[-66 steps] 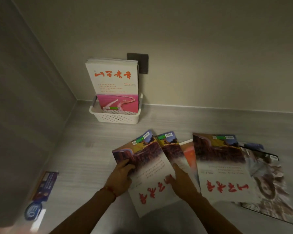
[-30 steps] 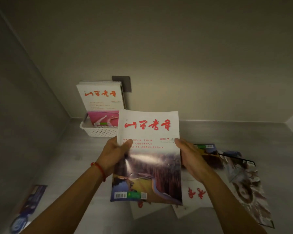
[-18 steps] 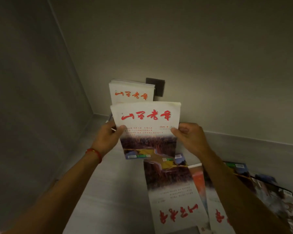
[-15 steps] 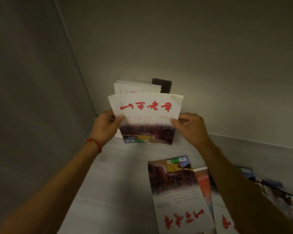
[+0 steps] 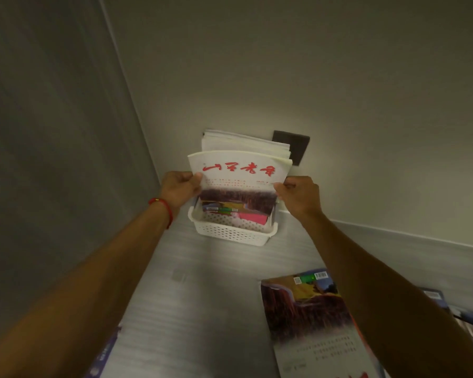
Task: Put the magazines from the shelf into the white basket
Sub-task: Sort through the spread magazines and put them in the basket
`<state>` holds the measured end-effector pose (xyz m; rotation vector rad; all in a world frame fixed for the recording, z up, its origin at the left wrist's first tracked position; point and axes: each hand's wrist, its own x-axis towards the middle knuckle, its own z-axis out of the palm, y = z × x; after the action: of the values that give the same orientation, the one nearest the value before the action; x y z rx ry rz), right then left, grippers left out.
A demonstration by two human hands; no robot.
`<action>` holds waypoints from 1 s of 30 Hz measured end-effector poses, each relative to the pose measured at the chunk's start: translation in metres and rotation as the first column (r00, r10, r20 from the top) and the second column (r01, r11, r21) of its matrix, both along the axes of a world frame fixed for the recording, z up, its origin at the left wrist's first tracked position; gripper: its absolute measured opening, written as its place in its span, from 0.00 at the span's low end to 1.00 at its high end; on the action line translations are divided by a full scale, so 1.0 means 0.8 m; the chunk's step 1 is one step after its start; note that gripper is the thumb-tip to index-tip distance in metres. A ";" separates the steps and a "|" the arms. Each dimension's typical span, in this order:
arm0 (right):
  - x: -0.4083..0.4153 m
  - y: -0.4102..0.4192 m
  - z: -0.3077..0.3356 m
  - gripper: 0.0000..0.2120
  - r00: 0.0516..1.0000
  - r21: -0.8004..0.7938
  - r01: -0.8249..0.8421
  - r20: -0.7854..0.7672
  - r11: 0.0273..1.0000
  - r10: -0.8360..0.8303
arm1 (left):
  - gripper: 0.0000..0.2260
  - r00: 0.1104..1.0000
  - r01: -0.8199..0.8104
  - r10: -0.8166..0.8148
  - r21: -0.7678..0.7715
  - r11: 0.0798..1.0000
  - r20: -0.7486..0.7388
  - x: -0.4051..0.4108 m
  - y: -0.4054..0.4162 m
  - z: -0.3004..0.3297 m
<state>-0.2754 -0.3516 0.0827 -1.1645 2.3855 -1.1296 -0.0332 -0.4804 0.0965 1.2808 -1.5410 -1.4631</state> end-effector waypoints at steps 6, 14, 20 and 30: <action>-0.001 -0.014 -0.041 0.09 0.995 0.095 0.070 0.060 0.993 -0.076 | 0.13 0.999 -0.050 0.049 0.067 0.997 0.014 -0.022 -0.015 -0.034; -0.008 0.024 -0.033 0.11 0.985 0.118 0.021 0.170 0.993 -0.041 | 0.23 0.995 -0.051 0.047 0.037 0.998 0.088 -0.051 -0.013 -0.039; -0.051 0.183 -0.061 0.12 0.988 0.292 0.037 0.134 0.956 -0.079 | 0.26 0.991 -0.120 0.120 -0.012 0.993 0.057 -0.055 0.035 -0.052; -0.021 0.425 -0.156 0.10 1.000 0.589 0.006 0.003 0.808 -0.010 | 0.23 0.681 0.653 -0.479 -0.163 0.740 0.554 -0.077 0.370 -0.173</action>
<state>-0.2923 -0.0115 -0.0424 -0.9171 2.4582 -0.3194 -0.0948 -0.1845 -0.0420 1.0141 -2.6078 -1.1519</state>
